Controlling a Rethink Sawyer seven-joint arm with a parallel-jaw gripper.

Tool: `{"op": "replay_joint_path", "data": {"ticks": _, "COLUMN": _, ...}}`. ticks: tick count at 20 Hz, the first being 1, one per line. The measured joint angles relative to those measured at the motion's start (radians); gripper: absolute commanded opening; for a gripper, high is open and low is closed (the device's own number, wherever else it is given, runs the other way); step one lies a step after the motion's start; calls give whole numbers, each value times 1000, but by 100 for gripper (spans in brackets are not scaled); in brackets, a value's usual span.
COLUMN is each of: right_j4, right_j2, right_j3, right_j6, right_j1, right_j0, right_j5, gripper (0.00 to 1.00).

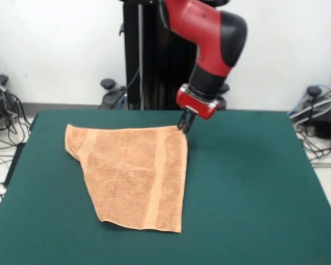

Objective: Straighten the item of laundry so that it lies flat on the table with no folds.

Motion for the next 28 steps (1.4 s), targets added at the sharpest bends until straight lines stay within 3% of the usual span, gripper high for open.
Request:
{"op": "replay_joint_path", "data": {"ticks": 17, "right_j4": 31, "right_j2": 13, "right_j3": 0, "right_j6": 54, "right_j1": -12, "right_j0": 35, "right_j5": 0, "gripper": 0}}
{"op": "replay_joint_path", "data": {"ticks": 23, "right_j4": 127, "right_j2": 17, "right_j3": 1, "right_j6": 55, "right_j1": -18, "right_j0": 90, "right_j5": 0, "gripper": 0}}
{"op": "replay_joint_path", "data": {"ticks": 28, "right_j4": 259, "right_j2": 31, "right_j3": 8, "right_j6": 77, "right_j1": -47, "right_j0": 172, "right_j5": 0, "gripper": 0}}
